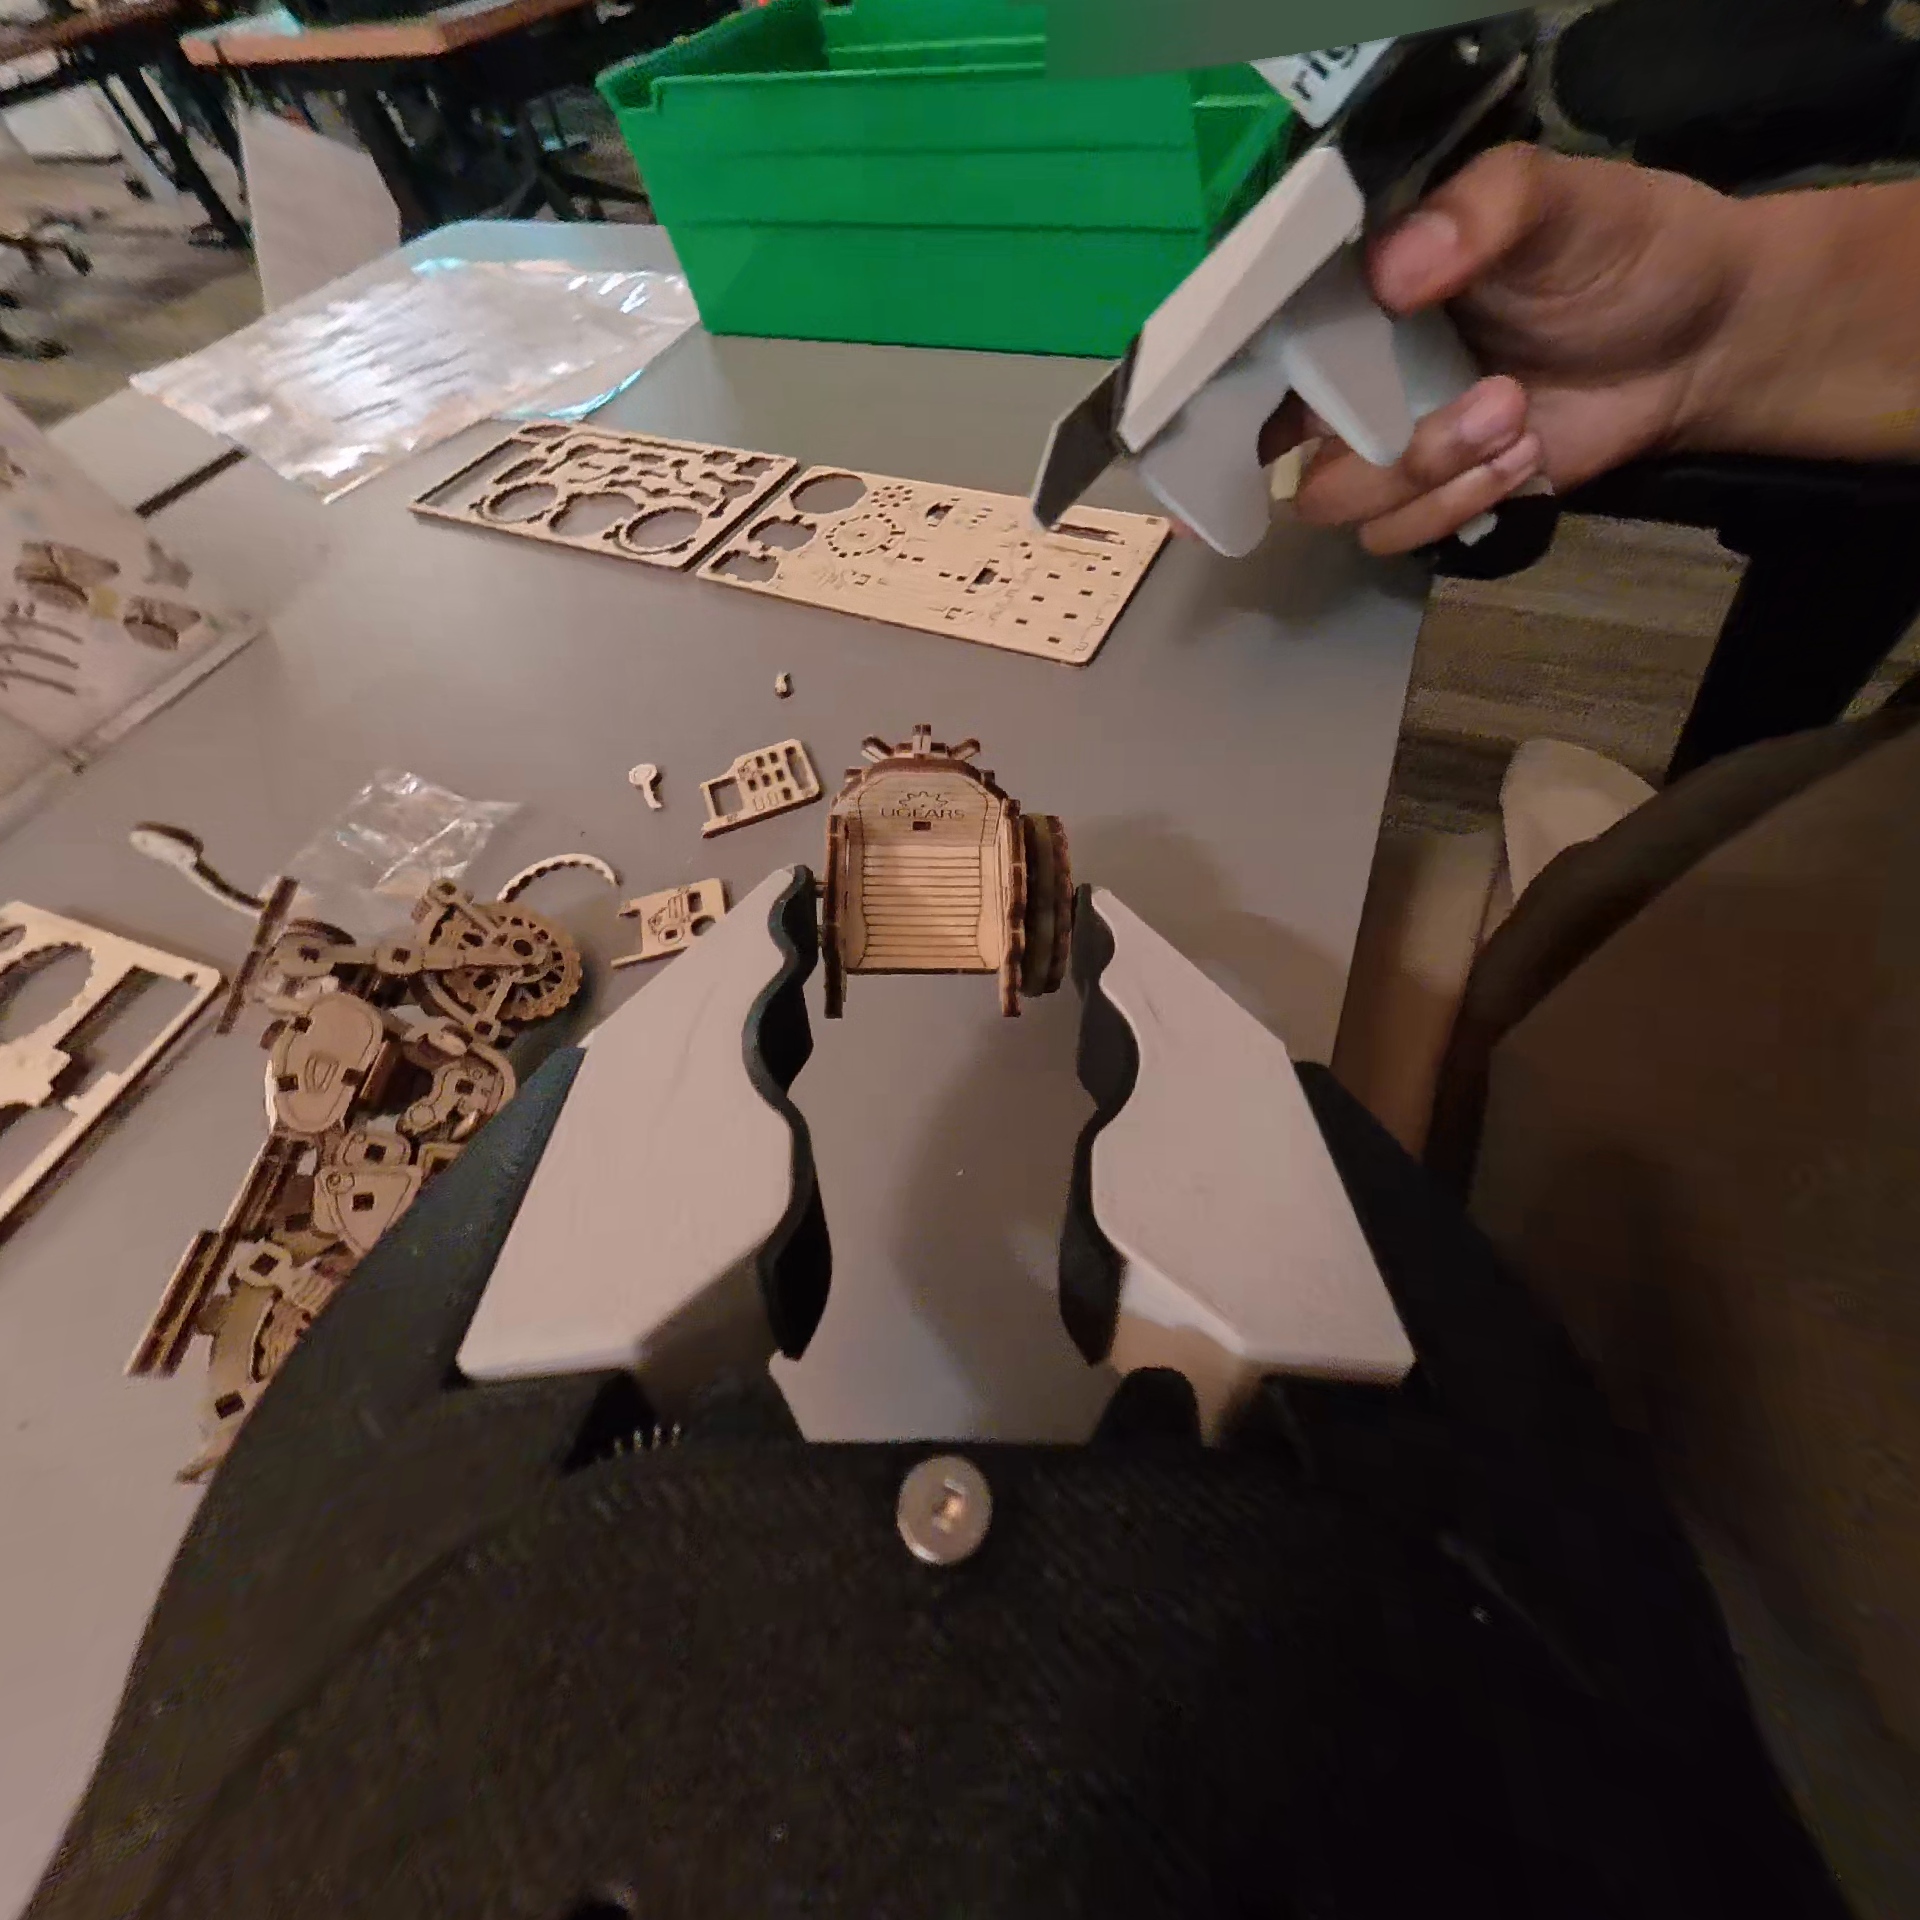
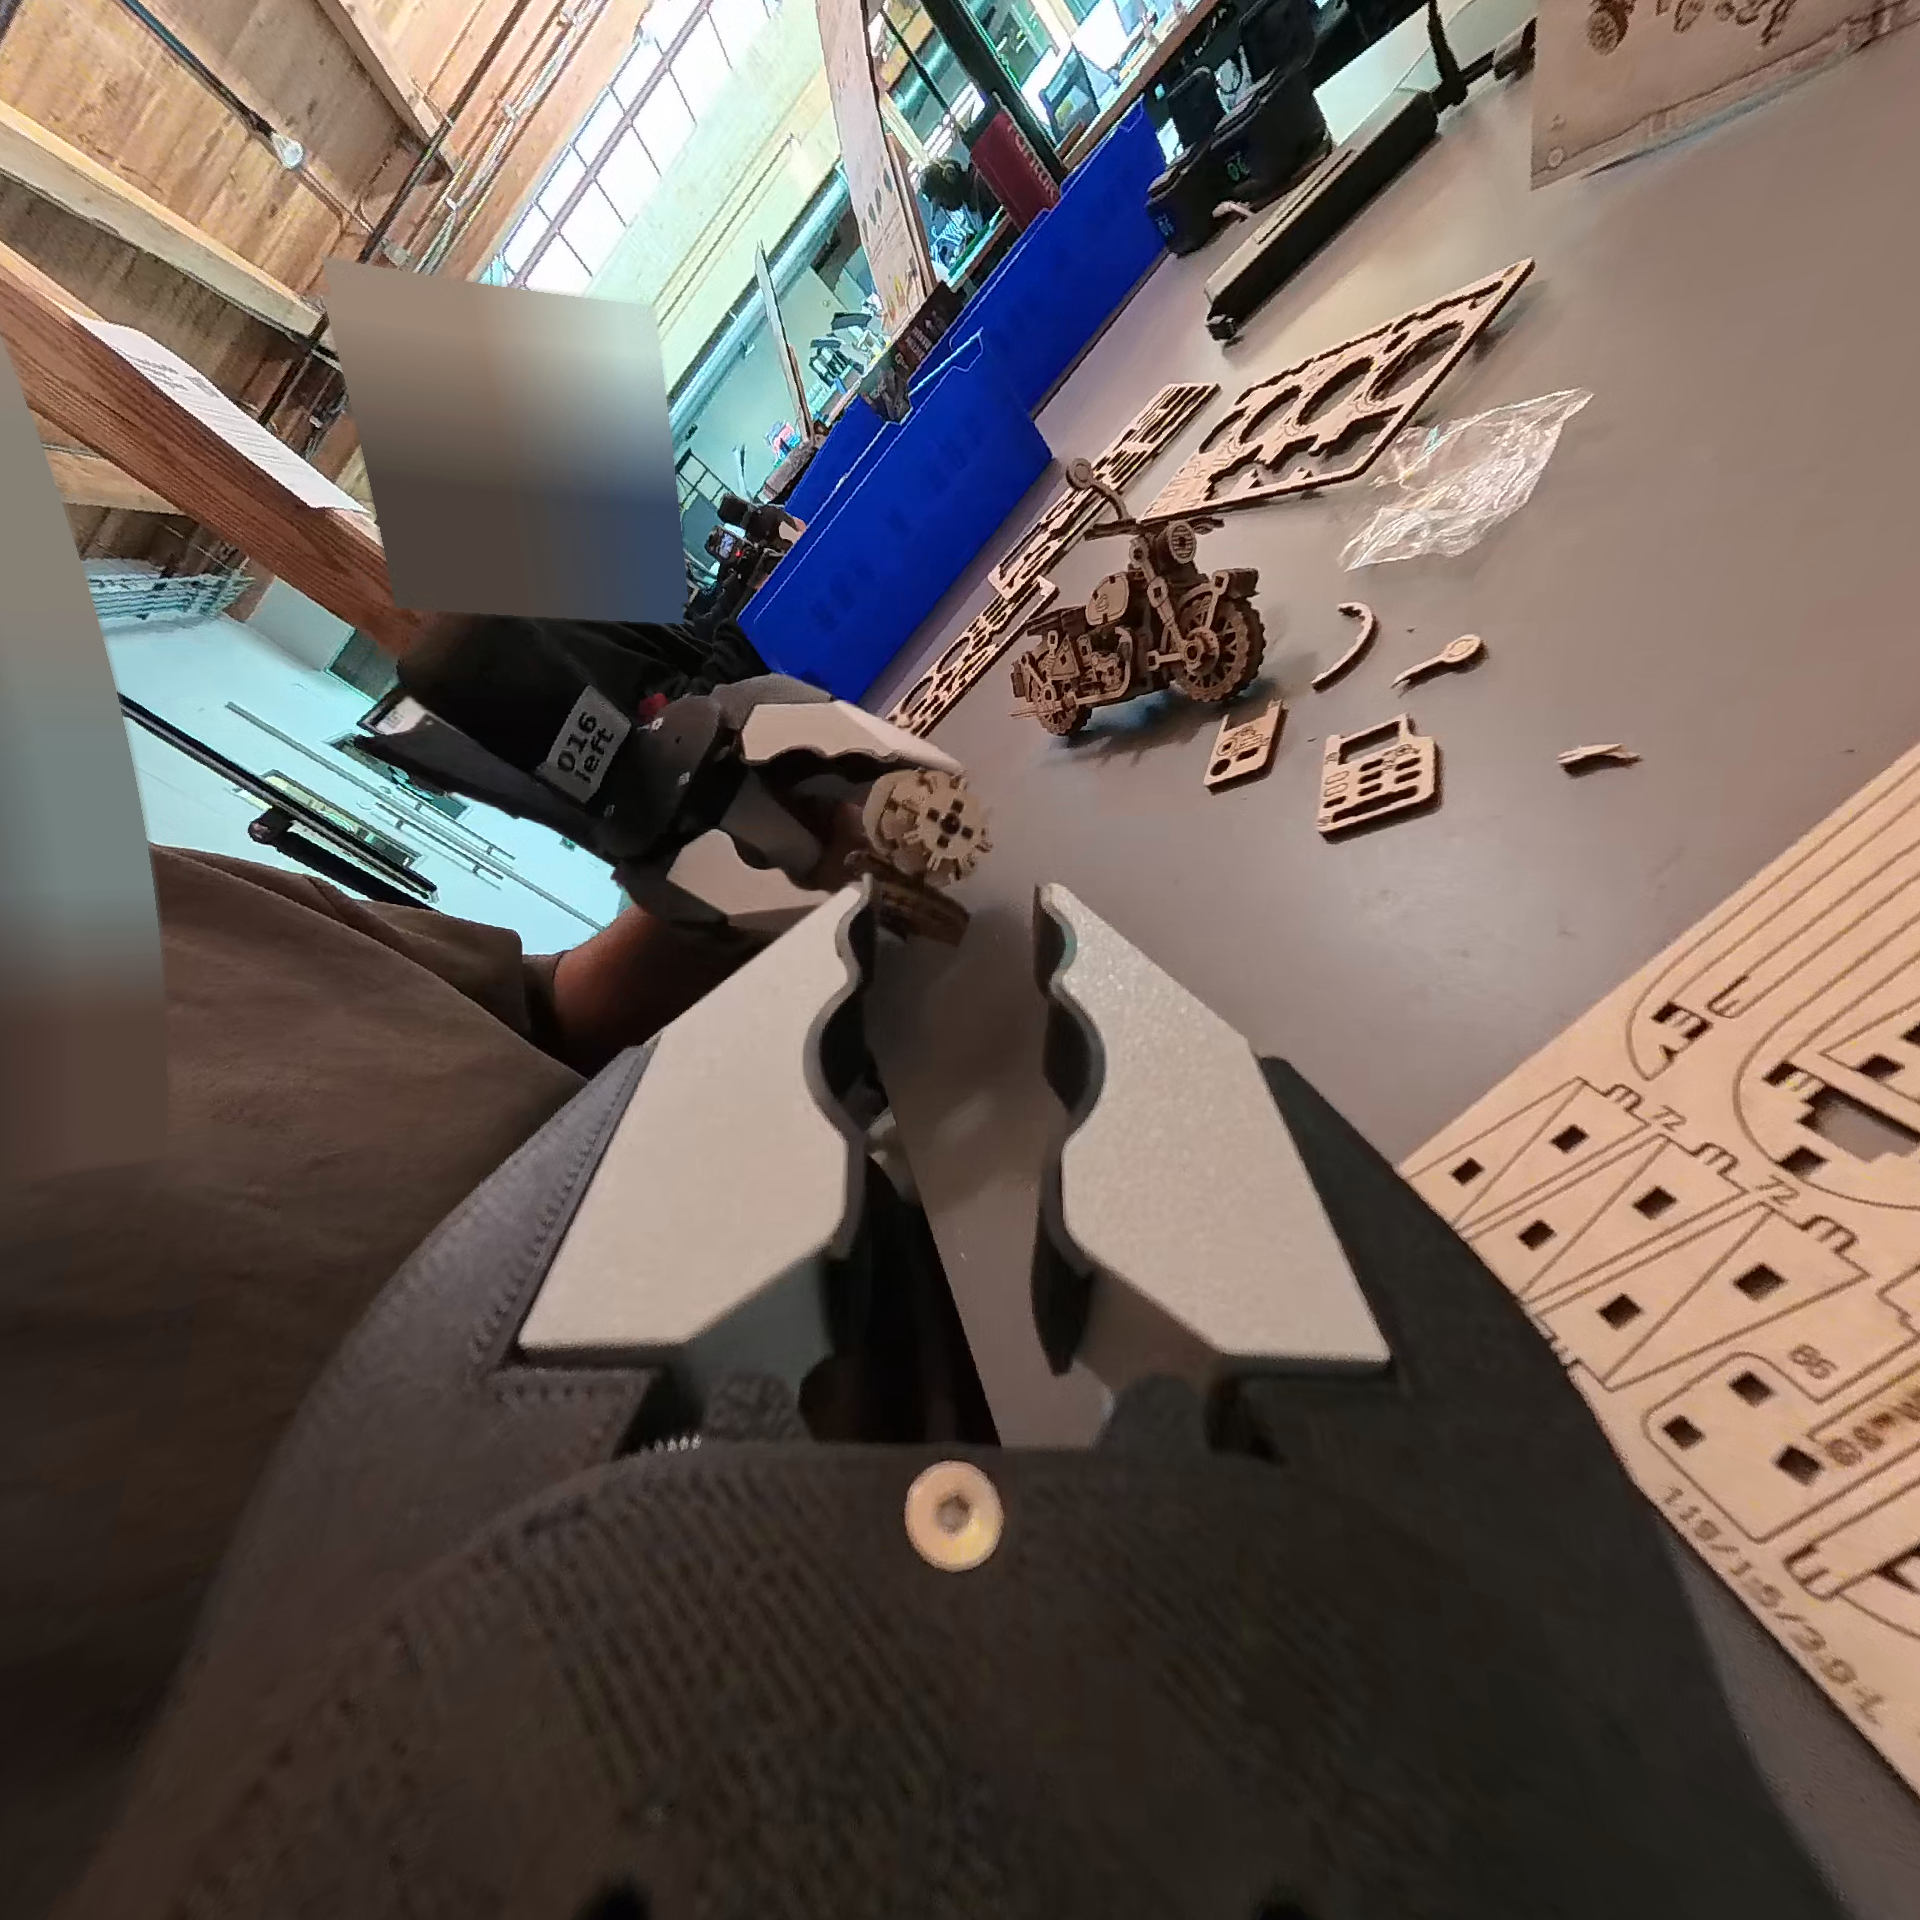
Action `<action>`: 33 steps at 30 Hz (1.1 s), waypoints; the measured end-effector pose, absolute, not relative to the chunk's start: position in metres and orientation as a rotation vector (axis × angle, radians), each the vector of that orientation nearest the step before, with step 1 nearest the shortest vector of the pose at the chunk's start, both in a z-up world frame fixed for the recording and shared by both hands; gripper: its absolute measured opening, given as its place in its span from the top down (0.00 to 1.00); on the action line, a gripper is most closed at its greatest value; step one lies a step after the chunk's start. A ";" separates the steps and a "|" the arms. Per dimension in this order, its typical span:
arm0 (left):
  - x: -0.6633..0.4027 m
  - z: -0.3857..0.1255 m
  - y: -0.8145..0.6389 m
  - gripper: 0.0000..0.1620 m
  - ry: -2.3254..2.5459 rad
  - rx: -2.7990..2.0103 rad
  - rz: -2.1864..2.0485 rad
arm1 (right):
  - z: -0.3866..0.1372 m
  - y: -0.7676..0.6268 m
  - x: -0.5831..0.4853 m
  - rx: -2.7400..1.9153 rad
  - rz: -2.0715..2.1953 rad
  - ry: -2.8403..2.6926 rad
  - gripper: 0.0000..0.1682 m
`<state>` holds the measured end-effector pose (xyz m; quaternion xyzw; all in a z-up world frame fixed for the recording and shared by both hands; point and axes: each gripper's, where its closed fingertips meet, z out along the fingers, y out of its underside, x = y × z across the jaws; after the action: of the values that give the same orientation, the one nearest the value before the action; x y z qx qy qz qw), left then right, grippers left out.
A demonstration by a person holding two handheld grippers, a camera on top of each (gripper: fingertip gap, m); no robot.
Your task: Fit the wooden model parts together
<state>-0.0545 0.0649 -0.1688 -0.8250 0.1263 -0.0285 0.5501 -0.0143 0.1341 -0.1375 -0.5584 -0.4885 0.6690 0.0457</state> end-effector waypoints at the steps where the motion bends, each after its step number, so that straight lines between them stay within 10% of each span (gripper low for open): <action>1: -0.057 -0.170 0.066 0.71 0.278 -1.963 -0.072 | -0.138 0.133 -0.014 -1.705 2.043 -1.496 0.83; 33: -0.068 -0.207 0.072 0.71 0.157 -2.221 -0.181 | -0.143 0.128 -0.017 -1.827 2.230 -1.435 0.80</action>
<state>-0.0683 0.0725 -0.2066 -0.8935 0.0632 -0.0730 0.4386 -0.0170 0.1276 -0.1430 -0.5669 -0.4454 0.6919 -0.0391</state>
